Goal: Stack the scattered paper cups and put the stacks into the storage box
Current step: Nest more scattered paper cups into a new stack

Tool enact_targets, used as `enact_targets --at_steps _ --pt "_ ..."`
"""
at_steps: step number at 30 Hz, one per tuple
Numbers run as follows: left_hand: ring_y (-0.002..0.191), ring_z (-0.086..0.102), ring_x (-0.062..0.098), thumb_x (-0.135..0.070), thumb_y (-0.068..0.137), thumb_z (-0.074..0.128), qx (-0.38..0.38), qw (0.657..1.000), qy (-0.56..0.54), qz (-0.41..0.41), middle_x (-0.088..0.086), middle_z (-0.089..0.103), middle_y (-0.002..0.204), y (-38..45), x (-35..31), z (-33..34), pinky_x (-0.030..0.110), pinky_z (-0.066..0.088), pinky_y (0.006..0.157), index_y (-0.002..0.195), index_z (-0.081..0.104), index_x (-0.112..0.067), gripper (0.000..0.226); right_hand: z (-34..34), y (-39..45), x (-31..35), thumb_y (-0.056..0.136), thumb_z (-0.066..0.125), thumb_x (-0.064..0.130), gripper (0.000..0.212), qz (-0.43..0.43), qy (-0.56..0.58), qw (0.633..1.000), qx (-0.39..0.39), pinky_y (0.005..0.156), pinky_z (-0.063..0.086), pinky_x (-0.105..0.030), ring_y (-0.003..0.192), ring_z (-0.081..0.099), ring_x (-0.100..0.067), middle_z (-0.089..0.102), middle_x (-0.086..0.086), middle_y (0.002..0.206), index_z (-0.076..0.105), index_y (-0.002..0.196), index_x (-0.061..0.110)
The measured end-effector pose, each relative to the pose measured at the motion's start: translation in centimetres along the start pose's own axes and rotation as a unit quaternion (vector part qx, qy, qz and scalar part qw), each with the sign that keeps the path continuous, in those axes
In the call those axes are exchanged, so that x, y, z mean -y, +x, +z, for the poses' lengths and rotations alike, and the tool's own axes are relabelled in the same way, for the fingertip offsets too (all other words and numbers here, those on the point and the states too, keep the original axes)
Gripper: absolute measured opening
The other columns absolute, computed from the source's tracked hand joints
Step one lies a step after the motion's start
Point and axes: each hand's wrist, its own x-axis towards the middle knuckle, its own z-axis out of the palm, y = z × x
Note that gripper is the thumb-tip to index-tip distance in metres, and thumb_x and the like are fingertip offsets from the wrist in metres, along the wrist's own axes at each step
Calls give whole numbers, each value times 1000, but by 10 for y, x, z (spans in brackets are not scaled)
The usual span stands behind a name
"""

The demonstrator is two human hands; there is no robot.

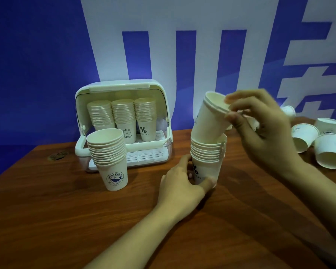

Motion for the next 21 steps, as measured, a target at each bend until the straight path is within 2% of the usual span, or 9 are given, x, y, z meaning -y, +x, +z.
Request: enact_targets --at_steps 3,8,11,12,15,16,18,21 --pt "98 68 3 -58 76 80 -6 1000 -18 -3 -20 72 107 0 1 0 41 59 93 121 60 -42 52 8 -6 -2 101 57 19 20 20 7 999 27 90 52 -30 112 59 -9 61 -1 121 66 103 1" --pt "104 66 2 -60 71 78 -9 1000 -4 26 -21 69 117 -1 0 1 37 60 92 128 57 -46 63 4 -4 1 102 56 27 22 61 34 997 20 91 46 -15 118 55 -1 60 -1 124 66 105 9" --pt "111 62 3 -70 65 74 -36 998 -23 35 -21 63 127 -1 0 1 36 58 96 134 52 -44 77 4 -7 3 99 56 37 30 95 37 992 78 91 42 -7 127 51 -4 57 1 132 66 119 18" --pt "117 61 3 -72 64 74 -40 998 -33 34 -20 60 133 -1 1 1 36 57 100 139 48 -43 85 5 -9 2 99 53 43 36 114 35 987 107 95 41 -9 130 49 -3 56 5 137 64 127 22" --pt "122 59 1 -75 62 78 -44 997 -52 37 -21 56 141 -2 1 1 36 56 104 144 42 -44 95 12 -17 -3 98 38 59 61 171 28 965 197 111 37 -29 138 44 -6 51 8 149 49 148 25" --pt "122 59 0 -75 62 78 -45 997 -54 37 -22 56 140 -2 1 2 36 57 103 143 42 -45 94 14 -19 -2 98 33 61 65 179 31 958 221 111 37 -31 137 46 -8 53 5 148 49 148 21" --pt "120 60 0 -75 61 79 -52 997 -54 33 -22 59 137 -1 2 3 35 57 102 140 45 -45 91 19 -22 1 101 31 56 62 188 64 949 245 104 42 -27 123 56 -7 64 1 133 58 136 14" --pt "118 62 1 -67 65 83 -72 996 -53 25 -21 63 131 0 4 4 35 58 99 134 52 -42 79 23 -23 9 100 34 54 54 213 91 946 229 94 41 -15 108 57 9 68 12 114 63 126 17"
